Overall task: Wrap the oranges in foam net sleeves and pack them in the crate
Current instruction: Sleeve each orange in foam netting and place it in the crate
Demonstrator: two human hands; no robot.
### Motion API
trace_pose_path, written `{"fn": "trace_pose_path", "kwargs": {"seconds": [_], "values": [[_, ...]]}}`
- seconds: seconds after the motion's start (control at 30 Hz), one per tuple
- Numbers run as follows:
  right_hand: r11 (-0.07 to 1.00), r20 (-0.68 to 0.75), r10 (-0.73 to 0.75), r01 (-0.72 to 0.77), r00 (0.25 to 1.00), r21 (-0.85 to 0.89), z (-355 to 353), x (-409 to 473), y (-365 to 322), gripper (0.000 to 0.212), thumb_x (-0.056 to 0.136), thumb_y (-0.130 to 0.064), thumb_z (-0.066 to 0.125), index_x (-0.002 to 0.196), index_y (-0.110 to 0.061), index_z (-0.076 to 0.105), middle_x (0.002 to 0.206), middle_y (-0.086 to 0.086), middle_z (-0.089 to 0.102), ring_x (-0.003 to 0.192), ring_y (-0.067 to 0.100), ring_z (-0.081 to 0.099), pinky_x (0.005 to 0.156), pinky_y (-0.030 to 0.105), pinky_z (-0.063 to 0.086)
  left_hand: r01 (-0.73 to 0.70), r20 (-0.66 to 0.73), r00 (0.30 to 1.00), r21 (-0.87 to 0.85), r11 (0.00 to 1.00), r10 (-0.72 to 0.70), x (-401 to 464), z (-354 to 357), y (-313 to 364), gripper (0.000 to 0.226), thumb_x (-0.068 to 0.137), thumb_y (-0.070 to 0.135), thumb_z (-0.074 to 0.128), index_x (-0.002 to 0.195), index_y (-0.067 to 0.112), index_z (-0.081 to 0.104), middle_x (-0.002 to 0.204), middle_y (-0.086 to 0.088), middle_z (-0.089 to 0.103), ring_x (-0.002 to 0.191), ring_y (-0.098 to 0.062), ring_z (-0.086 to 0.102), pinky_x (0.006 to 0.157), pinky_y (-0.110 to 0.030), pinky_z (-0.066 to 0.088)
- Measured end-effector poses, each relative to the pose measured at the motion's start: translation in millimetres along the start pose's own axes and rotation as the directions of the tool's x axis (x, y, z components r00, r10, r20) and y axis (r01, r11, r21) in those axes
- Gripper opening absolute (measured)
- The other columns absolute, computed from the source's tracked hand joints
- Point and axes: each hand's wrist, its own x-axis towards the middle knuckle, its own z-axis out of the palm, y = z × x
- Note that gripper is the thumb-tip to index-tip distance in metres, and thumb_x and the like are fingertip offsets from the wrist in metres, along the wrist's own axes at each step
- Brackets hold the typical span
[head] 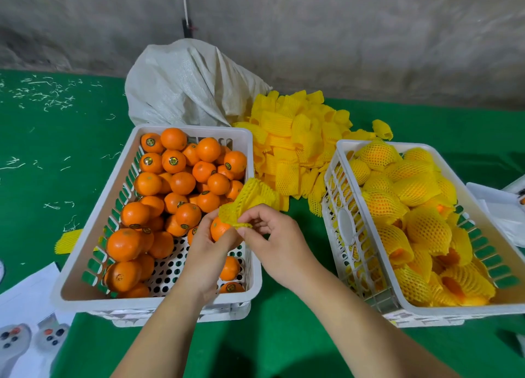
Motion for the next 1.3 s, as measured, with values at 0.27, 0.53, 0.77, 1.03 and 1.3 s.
{"fn": "trace_pose_path", "kwargs": {"seconds": [0.27, 0.53, 0.77, 1.03, 1.3], "values": [[0.946, 0.061, -0.119, 0.131, 0.991, -0.298, 12, -18, 1, 0.014, 0.100, -0.019, 0.065, 0.113, -0.019, 0.061, 0.103, -0.011, 0.055, 0.097, 0.009, 0.051, 0.084, 0.036, 0.051, 0.058, -0.070, 0.994, -0.274, 0.960, -0.080, 3, -5, 7, 0.058, 0.095, 0.018, 0.073, 0.145, 0.035, 0.049, 0.125, -0.012, 0.075, 0.114, -0.030, 0.074, 0.096, -0.044, 0.059], [0.925, -0.014, -0.205, 0.188, 0.979, -0.331, 26, -16, -2, 0.015, 0.096, -0.013, 0.065, 0.110, -0.013, 0.061, 0.106, -0.002, 0.054, 0.102, 0.018, 0.049, 0.086, 0.039, 0.047, 0.124, 0.088, 0.991, -0.303, 0.945, -0.101, -2, -2, 9, 0.051, 0.106, 0.013, 0.051, 0.156, 0.016, 0.039, 0.135, -0.024, 0.062, 0.134, -0.041, 0.057, 0.118, -0.059, 0.041], [0.969, -0.051, -0.136, 0.122, 0.989, -0.217, 4, -5, 0, 0.010, 0.099, -0.014, 0.061, 0.107, -0.019, 0.060, 0.098, -0.015, 0.051, 0.089, 0.001, 0.050, 0.074, 0.017, 0.041, 0.142, -0.012, 0.990, -0.064, 0.988, -0.143, -1, 0, 11, 0.035, 0.104, 0.024, 0.065, 0.138, 0.015, 0.060, 0.127, -0.015, 0.072, 0.122, -0.038, 0.067, 0.098, -0.044, 0.060], [0.993, -0.246, -0.043, 0.069, 0.968, 0.097, 46, -40, -7, 0.014, 0.094, -0.033, 0.056, 0.108, -0.036, 0.060, 0.094, -0.012, 0.058, 0.086, 0.013, 0.059, 0.074, 0.026, 0.051, 0.179, 0.014, 0.984, 0.068, 0.982, -0.180, -2, 5, 11, 0.032, 0.098, 0.041, 0.069, 0.124, 0.026, 0.058, 0.115, -0.005, 0.073, 0.106, -0.015, 0.075, 0.082, -0.032, 0.061], [0.981, -0.263, 0.045, 0.007, 0.964, 0.192, 21, -21, -10, 0.011, 0.092, -0.037, 0.061, 0.103, -0.037, 0.062, 0.089, -0.008, 0.068, 0.081, 0.011, 0.065, 0.069, 0.025, 0.051, 0.046, 0.057, 0.997, 0.020, 0.999, -0.047, -5, 3, 4, 0.059, 0.089, 0.027, 0.084, 0.139, 0.024, 0.052, 0.126, -0.010, 0.072, 0.120, -0.030, 0.070, 0.107, -0.053, 0.054]]}}
